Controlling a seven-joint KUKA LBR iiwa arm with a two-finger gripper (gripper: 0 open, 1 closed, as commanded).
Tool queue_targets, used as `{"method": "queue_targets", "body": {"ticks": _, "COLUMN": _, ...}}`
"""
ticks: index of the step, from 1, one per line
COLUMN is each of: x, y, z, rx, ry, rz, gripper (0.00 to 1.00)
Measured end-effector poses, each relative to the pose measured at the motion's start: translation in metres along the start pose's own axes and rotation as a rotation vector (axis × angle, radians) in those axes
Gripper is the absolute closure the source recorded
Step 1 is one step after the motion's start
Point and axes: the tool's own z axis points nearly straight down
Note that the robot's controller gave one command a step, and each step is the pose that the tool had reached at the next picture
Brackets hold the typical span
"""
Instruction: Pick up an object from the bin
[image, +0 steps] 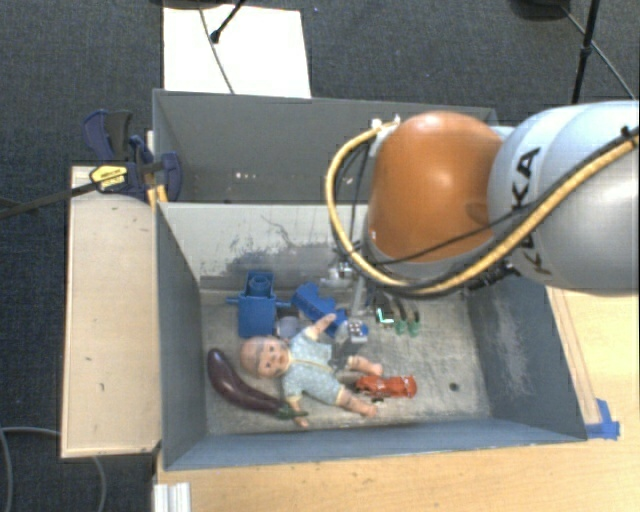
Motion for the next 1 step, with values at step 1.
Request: {"method": "queue_targets", "body": {"ticks": 1, "x": -0.0015, "y": -0.0006, "z": -0.0032, "rx": -0.001, "ry": -0.007, "rz": 0.003, "gripper": 0.0}}
